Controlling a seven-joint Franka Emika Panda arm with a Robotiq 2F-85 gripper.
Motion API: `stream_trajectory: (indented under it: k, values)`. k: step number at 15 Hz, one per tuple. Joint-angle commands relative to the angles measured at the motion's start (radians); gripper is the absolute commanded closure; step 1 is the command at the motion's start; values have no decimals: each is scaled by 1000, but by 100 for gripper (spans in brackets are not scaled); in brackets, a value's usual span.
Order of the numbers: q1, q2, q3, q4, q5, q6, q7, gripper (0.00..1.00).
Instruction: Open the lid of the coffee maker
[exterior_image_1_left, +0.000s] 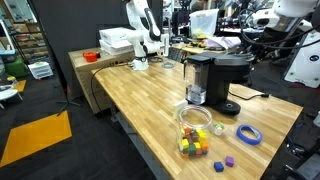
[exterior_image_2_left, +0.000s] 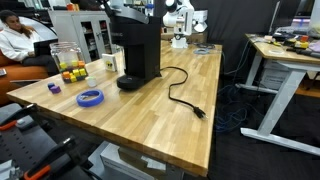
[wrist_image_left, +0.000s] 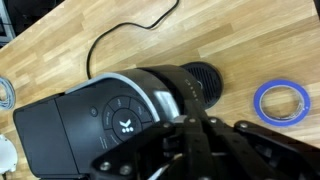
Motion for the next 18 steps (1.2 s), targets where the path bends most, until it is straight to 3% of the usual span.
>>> stream_trajectory:
  k: [1,18]
  values:
    - [-2,10,13,42,-22,-25,-6,100]
    - [0,52,26,195,-42,-159,-67,100]
